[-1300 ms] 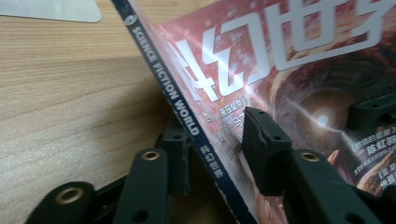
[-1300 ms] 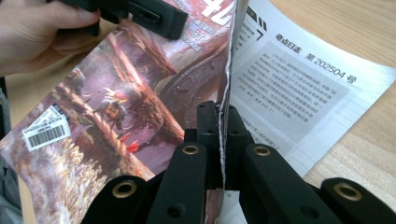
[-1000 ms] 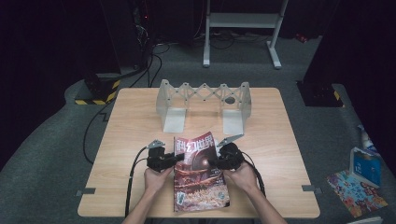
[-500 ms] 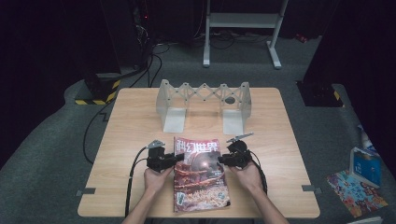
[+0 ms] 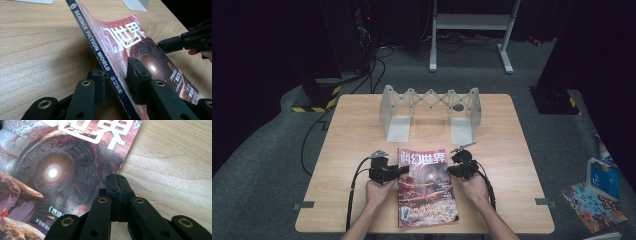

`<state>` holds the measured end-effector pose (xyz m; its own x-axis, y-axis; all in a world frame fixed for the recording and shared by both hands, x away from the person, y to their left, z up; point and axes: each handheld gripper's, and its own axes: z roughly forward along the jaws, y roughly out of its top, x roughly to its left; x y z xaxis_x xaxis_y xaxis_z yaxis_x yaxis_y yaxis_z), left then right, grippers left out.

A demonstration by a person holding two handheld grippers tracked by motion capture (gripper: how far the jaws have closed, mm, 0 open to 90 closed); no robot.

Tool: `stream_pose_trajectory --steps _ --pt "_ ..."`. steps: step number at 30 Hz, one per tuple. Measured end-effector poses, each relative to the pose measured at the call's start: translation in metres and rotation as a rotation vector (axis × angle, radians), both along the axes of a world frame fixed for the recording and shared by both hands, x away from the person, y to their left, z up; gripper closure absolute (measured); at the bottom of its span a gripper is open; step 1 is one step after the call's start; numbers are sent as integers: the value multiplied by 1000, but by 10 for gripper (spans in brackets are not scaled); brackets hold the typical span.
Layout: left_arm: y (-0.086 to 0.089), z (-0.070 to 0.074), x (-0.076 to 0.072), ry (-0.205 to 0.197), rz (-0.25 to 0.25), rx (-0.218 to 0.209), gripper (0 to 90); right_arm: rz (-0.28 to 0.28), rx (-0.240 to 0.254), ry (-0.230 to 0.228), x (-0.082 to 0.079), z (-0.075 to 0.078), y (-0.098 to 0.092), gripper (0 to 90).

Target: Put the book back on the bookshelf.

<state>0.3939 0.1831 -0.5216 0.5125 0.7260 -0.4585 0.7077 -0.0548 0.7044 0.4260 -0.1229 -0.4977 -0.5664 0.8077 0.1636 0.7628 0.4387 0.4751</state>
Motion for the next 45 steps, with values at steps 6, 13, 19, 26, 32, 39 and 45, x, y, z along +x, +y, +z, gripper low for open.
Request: stream_pose_trajectory --steps 6,13,19,26,32,39,45 --pt "0 -4 3 47 -24 -36 604 2 4 3 0 0 0 898" --pt "-5 -9 5 77 -40 -44 569 22 10 -14 1 -1 1 898" --pt "-6 -7 8 87 -51 -31 566 49 20 -24 1 -2 2 898" --pt "-8 -4 15 110 -51 -26 558 76 34 -30 -1 -3 6 898" --pt "-10 -5 15 124 -66 -18 605 109 43 -41 -1 -4 9 898" --pt "-10 -5 15 123 -60 -15 616 139 43 -47 -1 -5 12 898" --pt "-8 -4 16 105 -32 -8 549 168 32 -53 -2 -4 20 898"
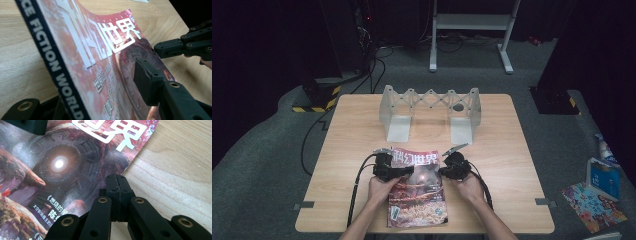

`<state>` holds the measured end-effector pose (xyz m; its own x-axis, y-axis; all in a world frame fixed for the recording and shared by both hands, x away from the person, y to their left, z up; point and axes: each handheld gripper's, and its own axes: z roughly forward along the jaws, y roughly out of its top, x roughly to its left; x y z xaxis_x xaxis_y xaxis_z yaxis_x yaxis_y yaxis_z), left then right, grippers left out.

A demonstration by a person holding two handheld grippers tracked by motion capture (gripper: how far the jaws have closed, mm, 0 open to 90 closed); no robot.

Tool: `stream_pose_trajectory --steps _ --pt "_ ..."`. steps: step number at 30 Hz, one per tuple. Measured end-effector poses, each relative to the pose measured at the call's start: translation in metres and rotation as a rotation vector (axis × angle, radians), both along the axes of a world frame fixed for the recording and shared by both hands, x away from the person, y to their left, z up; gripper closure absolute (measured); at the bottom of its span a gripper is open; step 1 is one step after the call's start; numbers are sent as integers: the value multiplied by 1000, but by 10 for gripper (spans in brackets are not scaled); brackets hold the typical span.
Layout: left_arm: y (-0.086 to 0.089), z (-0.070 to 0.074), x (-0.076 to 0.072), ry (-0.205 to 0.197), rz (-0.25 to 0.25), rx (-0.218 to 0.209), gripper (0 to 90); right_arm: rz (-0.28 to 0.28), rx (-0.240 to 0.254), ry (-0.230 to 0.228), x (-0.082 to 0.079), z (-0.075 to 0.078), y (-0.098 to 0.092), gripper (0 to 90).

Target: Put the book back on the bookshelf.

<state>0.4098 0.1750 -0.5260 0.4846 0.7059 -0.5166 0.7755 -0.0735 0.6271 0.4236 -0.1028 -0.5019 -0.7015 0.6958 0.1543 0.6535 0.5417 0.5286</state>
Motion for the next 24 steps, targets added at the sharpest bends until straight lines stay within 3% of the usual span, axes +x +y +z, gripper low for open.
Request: stream_pose_trajectory --steps 3,4,7,24 --pt "2 1 0 5 -11 10 608 -4 7 9 1 0 0 897" --pt "3 1 0 22 -14 6 656 -6 2 3 1 0 1 897" --pt "4 1 1 42 -25 -4 690 -8 -1 -2 1 0 2 897" --pt "6 13 -7 76 -46 12 768 10 2 -18 0 2 9 896"
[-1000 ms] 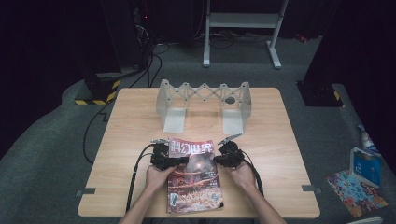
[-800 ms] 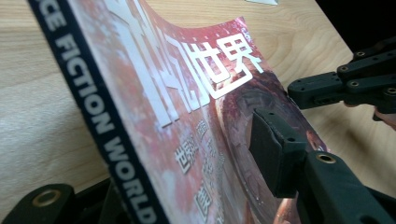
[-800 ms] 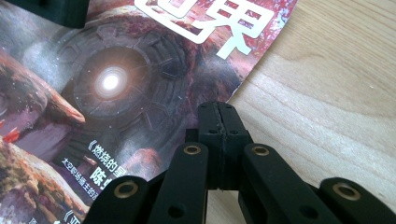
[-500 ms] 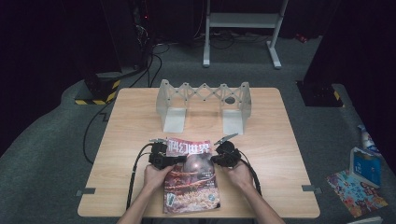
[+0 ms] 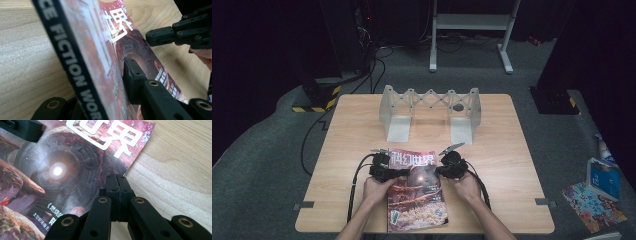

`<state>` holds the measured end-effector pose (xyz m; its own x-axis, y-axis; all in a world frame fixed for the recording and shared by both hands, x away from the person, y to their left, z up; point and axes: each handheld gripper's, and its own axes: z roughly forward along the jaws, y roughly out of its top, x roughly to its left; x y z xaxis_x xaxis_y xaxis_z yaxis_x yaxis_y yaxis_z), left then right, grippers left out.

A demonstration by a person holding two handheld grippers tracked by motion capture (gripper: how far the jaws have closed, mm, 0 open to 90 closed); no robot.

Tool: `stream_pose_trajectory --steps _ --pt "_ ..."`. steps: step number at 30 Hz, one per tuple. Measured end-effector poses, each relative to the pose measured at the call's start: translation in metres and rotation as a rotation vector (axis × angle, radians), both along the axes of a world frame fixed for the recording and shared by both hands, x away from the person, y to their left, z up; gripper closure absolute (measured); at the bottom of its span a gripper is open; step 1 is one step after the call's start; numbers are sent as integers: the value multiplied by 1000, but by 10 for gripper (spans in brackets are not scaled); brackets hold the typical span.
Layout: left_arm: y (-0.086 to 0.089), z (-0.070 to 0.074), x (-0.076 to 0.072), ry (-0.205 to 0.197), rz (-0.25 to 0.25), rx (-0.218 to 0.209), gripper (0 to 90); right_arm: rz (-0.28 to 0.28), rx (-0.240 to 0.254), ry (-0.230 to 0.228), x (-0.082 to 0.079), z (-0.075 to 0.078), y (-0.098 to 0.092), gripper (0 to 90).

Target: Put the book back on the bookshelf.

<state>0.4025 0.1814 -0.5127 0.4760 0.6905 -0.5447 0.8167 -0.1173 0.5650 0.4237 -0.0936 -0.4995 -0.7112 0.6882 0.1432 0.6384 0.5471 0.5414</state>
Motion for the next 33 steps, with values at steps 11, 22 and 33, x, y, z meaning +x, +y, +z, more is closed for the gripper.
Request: stream_pose_trajectory --steps 11,22,33 --pt "0 12 -8 -45 6 -38 816 -4 32 -15 -6 1 -6 848" --pt "-4 36 -15 -125 -17 -35 840 -116 77 -58 -19 -3 -50 718" --pt "-5 53 -21 -172 -25 -40 841 -229 43 -185 -37 -11 -93 544"
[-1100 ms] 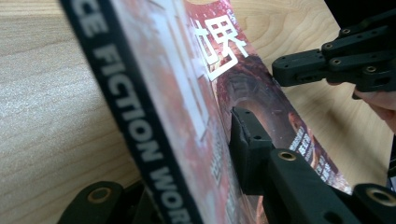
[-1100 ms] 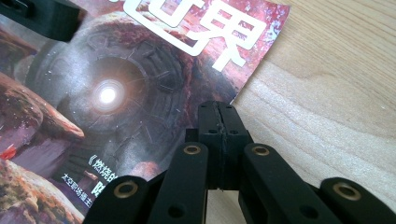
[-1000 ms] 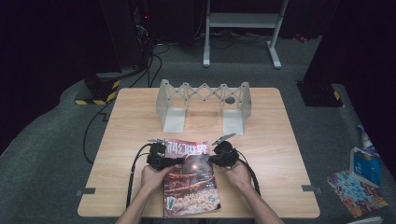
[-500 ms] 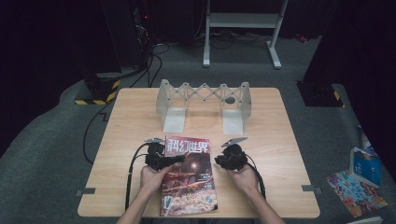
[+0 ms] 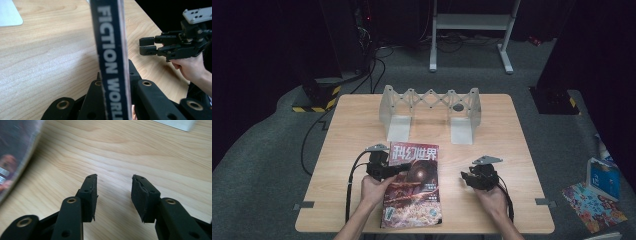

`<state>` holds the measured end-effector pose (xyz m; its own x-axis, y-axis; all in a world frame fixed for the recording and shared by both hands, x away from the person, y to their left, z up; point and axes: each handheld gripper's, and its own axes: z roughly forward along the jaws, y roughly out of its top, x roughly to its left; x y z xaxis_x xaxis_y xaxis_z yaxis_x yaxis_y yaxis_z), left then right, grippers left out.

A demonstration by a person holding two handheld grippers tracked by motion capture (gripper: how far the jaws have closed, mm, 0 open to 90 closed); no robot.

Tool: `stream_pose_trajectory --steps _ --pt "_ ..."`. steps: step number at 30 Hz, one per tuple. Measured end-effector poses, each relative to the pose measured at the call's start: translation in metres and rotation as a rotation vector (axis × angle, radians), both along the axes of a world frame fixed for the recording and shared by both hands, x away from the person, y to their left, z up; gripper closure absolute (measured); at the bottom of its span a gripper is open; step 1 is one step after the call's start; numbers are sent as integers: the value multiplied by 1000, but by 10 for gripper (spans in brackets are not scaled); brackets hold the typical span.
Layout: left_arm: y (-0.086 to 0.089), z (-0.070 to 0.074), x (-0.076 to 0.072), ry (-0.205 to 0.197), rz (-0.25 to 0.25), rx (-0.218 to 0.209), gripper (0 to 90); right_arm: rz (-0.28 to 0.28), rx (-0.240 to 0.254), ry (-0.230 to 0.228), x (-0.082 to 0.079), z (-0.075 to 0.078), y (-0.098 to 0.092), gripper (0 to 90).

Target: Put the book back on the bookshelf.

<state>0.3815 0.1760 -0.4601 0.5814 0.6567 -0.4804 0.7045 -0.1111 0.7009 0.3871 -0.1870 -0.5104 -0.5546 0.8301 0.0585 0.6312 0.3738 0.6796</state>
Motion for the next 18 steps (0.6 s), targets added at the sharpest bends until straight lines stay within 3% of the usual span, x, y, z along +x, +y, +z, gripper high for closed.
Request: stream_pose_trajectory --steps 11,14,18 --pt "4 14 -4 -42 8 -13 841 -78 -33 -81 -6 -10 -17 422" --pt "5 19 -5 -60 14 -15 840 -88 -9 -130 -7 -17 -19 360" --pt "8 25 -7 -72 22 -22 840 -97 12 -173 -10 -22 -22 340"
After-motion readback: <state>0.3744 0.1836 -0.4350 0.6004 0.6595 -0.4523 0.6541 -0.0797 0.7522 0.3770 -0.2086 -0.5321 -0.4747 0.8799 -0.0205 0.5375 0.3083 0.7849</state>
